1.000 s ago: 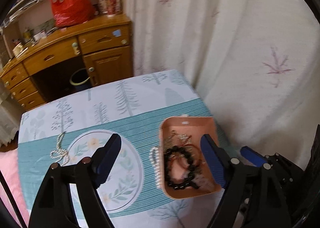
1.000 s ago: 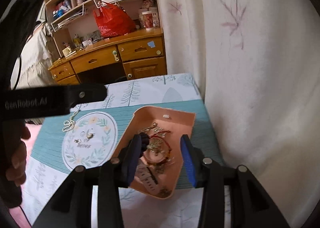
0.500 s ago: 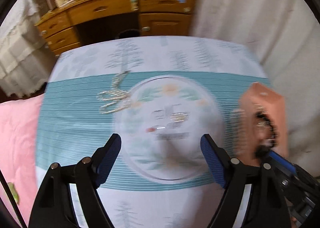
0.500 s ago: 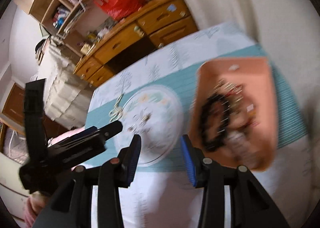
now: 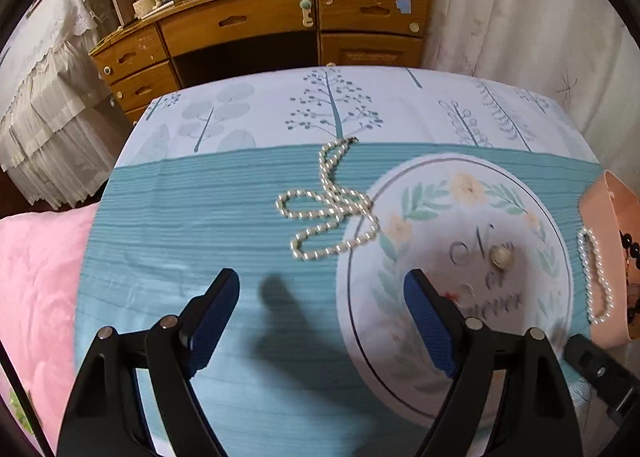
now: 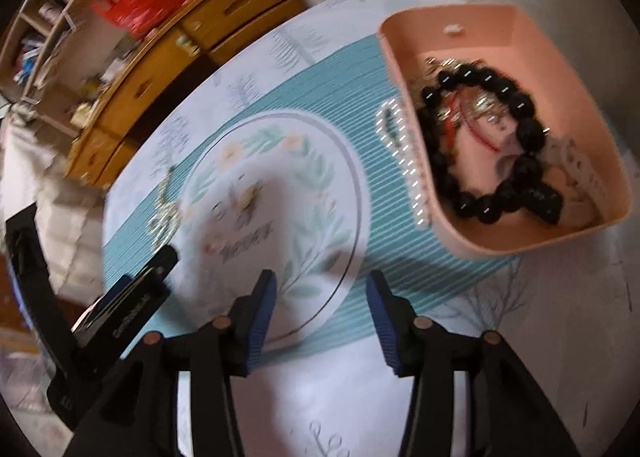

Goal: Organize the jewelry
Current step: 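Grasp the pearl necklace with the left gripper while the right gripper reaches the pearl bracelet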

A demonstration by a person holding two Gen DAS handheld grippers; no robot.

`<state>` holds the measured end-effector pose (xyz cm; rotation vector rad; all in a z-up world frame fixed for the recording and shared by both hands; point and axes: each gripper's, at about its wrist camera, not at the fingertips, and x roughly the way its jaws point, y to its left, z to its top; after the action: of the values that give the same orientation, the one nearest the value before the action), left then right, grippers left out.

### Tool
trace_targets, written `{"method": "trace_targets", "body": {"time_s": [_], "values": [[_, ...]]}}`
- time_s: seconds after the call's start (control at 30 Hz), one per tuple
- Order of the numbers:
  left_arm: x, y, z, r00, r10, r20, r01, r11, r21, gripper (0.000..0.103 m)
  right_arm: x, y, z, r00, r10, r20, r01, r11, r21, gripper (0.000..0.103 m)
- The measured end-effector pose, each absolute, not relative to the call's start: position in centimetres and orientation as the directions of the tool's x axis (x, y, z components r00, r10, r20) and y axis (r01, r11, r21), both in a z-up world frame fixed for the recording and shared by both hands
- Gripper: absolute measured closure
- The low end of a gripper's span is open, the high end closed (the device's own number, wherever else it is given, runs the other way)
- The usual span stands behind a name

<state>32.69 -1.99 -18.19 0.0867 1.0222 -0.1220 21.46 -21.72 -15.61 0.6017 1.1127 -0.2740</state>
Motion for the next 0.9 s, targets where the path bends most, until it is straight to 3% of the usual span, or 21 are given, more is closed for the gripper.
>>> {"method": "trace_targets", "body": {"time_s": [0.2, 0.4, 0.6, 0.8, 0.9], "values": [[34.2, -1.4, -19.0, 0.544, -0.064, -0.837, 0.114, 0.994, -0.002, 0.011, 21.4, -22.4, -15.5, 0.416, -0.108, -0.903, 0.601, 0.778, 0.184, 0.045], [35.4, -1.7, -19.5, 0.555, -0.039, -0.831, 0.12, 0.992, 0.034, 0.009, 22.2, -22.7, -16.4, 0.417, -0.103, -0.903, 0.593, 0.784, 0.185, 0.044], [35.8, -2.6, -19.8, 0.585, -0.032, -0.81, 0.145, 0.987, 0.066, 0.009, 22.7, -22.7, -16.3, 0.409, -0.238, -0.881, 0.587, 0.807, 0.055, 0.044], [36.4, -2.1, -20.3, 0.586, -0.104, -0.804, 0.135, 0.99, -0.029, 0.009, 22.9, -23.7, -17.0, 0.396, -0.293, -0.87, 0.579, 0.815, -0.011, 0.044], [36.3, -2.3, -20.3, 0.592, -0.107, -0.799, 0.152, 0.988, -0.019, 0.01, 23.2, -23.4, -17.2, 0.415, -0.31, -0.855, 0.539, 0.841, -0.044, 0.044]]}}
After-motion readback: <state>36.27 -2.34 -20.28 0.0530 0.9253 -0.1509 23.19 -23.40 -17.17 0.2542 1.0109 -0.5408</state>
